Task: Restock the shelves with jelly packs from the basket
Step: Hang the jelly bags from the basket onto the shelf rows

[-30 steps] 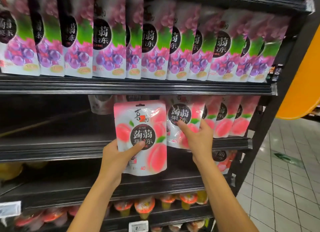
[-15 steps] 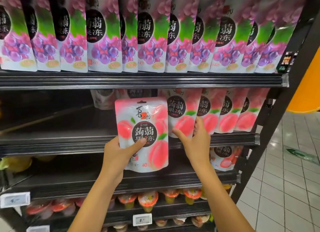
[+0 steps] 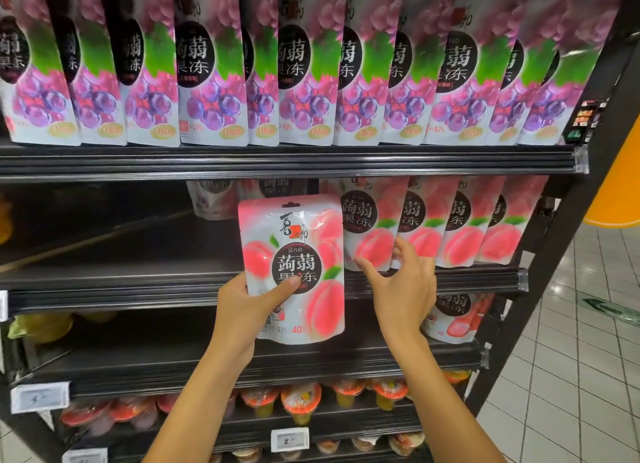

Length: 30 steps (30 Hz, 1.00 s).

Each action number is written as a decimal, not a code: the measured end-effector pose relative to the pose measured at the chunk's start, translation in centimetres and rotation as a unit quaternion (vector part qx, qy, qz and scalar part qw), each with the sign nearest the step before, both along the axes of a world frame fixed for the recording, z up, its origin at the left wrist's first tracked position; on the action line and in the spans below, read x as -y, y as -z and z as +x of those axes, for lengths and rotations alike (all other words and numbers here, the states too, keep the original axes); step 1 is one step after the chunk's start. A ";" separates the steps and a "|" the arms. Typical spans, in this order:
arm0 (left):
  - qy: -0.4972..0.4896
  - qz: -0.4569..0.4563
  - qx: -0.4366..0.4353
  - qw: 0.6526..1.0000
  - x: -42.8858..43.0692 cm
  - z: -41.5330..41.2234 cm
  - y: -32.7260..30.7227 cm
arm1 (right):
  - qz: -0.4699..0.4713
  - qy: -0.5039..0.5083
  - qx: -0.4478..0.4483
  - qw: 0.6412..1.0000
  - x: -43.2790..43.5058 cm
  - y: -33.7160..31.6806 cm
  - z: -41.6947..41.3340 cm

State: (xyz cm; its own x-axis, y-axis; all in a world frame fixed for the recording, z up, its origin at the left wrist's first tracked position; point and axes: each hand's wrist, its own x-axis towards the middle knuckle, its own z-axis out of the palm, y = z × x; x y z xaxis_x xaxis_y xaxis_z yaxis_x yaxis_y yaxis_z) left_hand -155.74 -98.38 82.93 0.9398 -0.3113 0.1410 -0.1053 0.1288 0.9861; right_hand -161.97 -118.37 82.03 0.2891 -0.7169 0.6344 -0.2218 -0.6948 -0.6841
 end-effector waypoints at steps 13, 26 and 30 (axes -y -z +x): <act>0.009 -0.008 0.021 1.000 0.8 0.5 -1.0 | 0.176 -0.412 -0.008 0.894 -5.0 -0.7 -3.2; -0.116 0.010 0.164 0.980 1.0 -1.0 -1.8 | 0.229 -0.321 0.020 0.919 -5.8 -1.3 -1.0; -0.094 0.030 0.176 0.979 1.1 -1.6 -1.3 | 0.266 -0.339 0.036 0.902 -6.0 -0.7 -1.1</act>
